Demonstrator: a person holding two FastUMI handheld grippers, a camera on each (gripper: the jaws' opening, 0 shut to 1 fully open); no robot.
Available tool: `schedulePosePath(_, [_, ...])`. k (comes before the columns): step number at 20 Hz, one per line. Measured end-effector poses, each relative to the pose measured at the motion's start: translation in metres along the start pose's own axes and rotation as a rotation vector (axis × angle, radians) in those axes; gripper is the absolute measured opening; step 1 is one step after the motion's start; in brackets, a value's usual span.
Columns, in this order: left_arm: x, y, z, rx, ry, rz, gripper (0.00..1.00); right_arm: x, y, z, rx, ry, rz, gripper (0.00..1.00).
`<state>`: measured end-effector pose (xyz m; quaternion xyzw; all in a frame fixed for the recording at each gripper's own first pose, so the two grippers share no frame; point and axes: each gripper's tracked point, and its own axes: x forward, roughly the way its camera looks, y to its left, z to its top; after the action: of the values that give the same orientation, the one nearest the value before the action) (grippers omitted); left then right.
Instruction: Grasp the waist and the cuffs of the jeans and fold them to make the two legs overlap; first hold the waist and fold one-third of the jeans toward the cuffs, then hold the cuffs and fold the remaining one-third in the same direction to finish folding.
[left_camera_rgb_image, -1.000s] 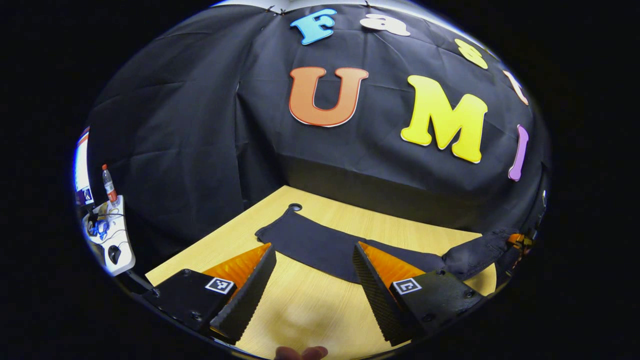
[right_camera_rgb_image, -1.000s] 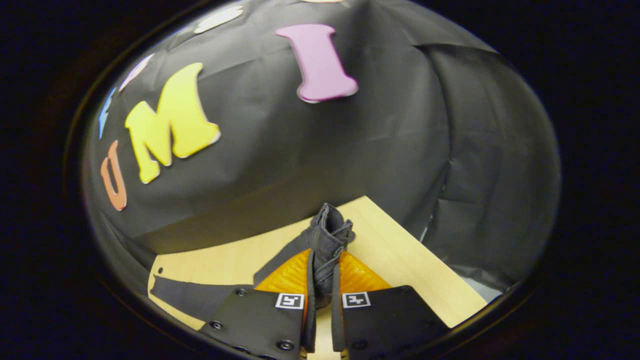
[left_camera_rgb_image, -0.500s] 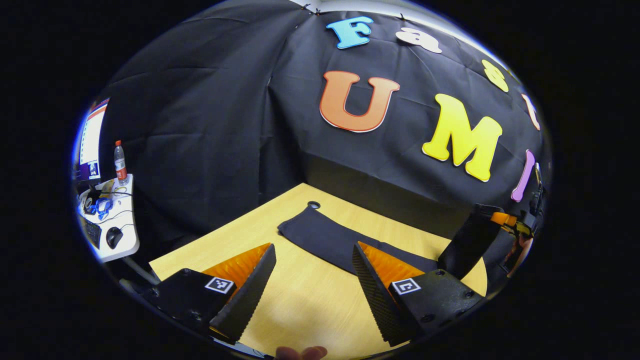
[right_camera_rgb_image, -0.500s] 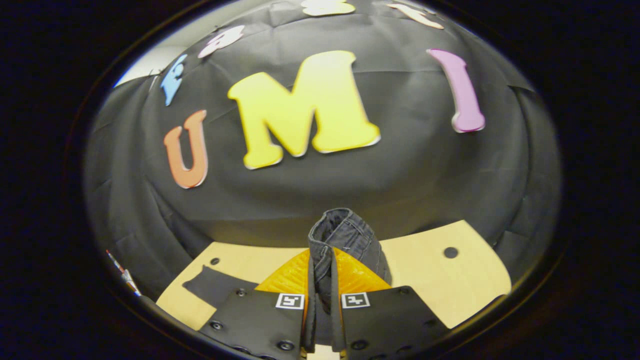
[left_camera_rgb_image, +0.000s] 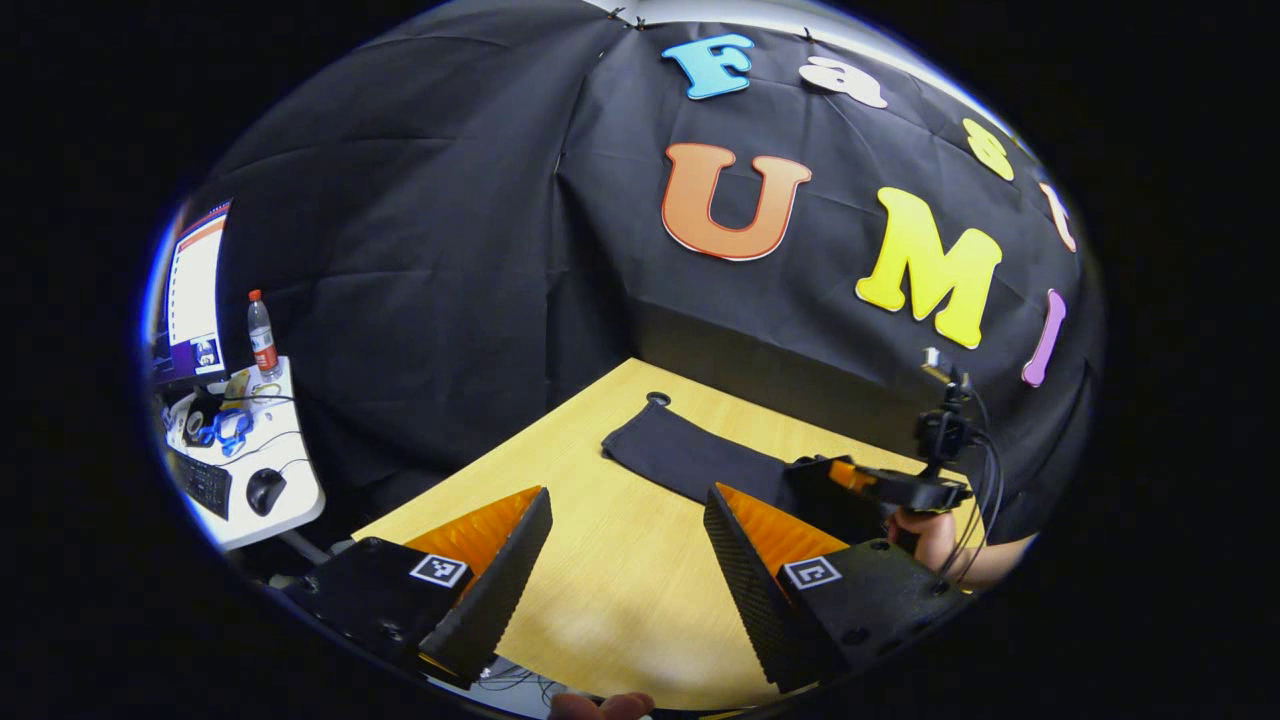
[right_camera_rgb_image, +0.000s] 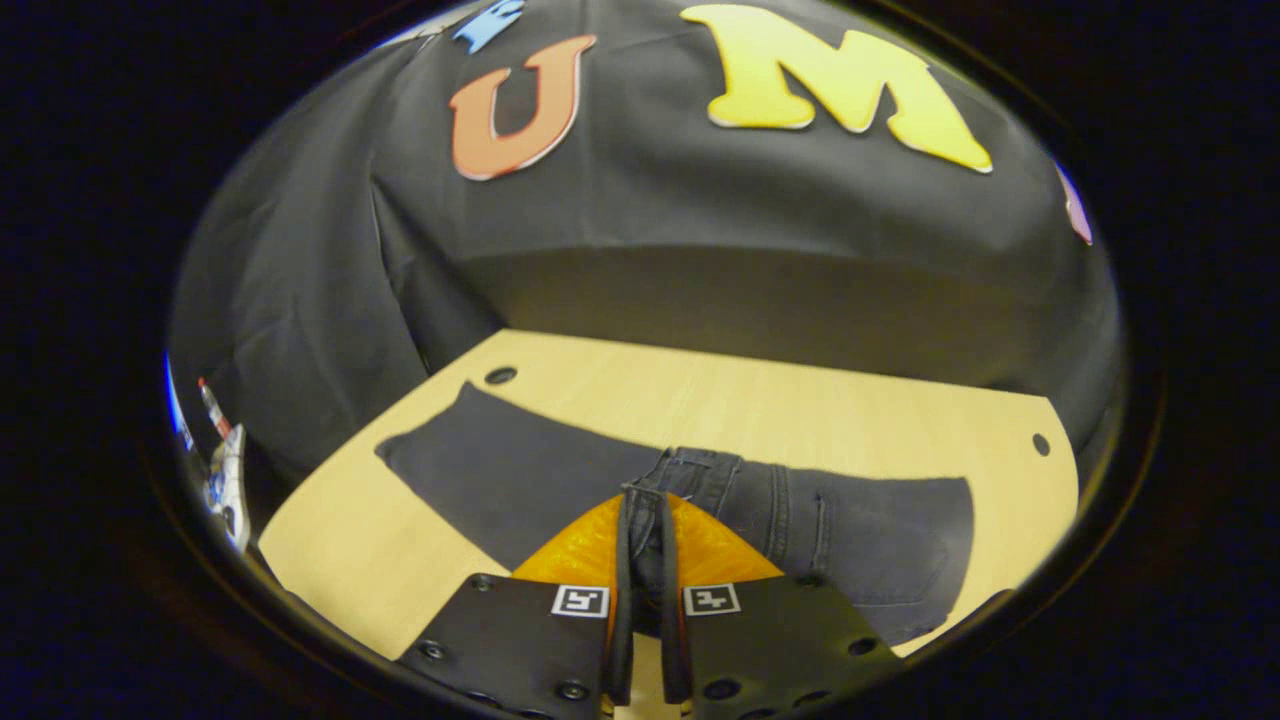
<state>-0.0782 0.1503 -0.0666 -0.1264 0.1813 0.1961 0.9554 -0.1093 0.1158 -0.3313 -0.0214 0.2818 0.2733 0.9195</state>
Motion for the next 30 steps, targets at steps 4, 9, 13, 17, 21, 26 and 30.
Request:
schedulePosePath(4, [-0.003,0.014,-0.007,-0.041,0.018,0.012,0.99,0.024,0.011,-0.048,-0.079,0.131,0.019,0.13])
schedulePosePath(9, [0.008,0.024,-0.004,-0.088,0.022,0.011,0.99,0.020,0.024,-0.054,-0.088,0.163,0.103,0.32])
schedulePosePath(13, [0.030,0.030,0.003,-0.128,0.022,0.005,0.99,-0.017,0.032,-0.041,-0.100,0.130,0.119,0.73])
schedulePosePath(17, [0.075,0.029,0.002,-0.231,0.053,-0.030,0.99,-0.087,0.029,-0.004,-0.096,0.045,0.135,0.88])
schedulePosePath(21, [0.148,0.012,-0.013,-0.525,0.172,-0.130,0.98,-0.163,0.006,0.029,-0.104,-0.015,0.119,0.87])
schedulePosePath(26, [0.234,-0.011,-0.027,-0.920,0.344,-0.193,0.99,-0.228,-0.063,0.042,-0.088,-0.046,-0.028,0.91])
schedulePosePath(30, [0.258,-0.014,-0.036,-0.946,0.391,-0.173,0.99,-0.254,-0.110,0.023,-0.005,-0.009,-0.144,0.91])
